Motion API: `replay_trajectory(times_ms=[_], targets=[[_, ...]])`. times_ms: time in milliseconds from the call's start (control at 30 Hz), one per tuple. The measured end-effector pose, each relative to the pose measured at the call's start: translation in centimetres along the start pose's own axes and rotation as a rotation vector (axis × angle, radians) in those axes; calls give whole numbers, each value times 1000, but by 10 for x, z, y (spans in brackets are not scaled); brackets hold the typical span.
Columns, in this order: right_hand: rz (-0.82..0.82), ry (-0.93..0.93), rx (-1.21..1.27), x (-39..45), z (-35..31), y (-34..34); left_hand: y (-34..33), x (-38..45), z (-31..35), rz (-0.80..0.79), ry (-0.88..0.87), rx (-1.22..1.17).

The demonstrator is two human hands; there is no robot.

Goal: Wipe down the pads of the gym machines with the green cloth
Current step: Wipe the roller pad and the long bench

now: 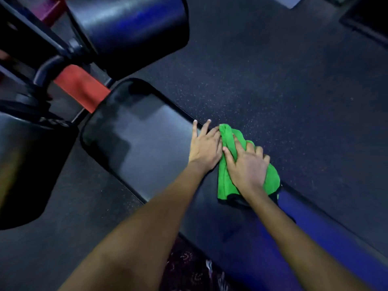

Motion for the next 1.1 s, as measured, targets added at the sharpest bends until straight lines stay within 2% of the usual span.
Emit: replay_trajectory(times_ms=[67,133,200,300,433,533,667,800,967,1100], targets=[[21,-28,4,-1,4,2,-1,2,3,-5,37,33],[72,20,-6,-11,7,6,1,3,1,31,41,16],[111,85,-17,-28,20,12,6,1,-1,110,49,-41],[137,77,6,-57,56,22,10,1,-3,200,80,-82],[89,-98,29,-63,80,24,11,1,-4,242,86,-67],[62,-222,107,-39,58,21,12,2,-4,261,81,-69],[-2,-148,135,-9,19,9,9,3,-6,261,79,-42],[-39,-69,86,-32,49,11,9,3,-5,219,87,-72],[-26,-251,49,-79,129,31,6,4,-6,194,102,-108],[-15,-425,95,-70,115,29,3,4,-6,178,99,-126]])
Point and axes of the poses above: each hand's wrist, its own x-axis towards the middle knuckle, its own y-axis out of the back of the hand, z = x × y, the point moved 10 cm from there along x, towards the middle knuckle, and after that the axes turned 6 degrees about x, right-handed, at the moved point
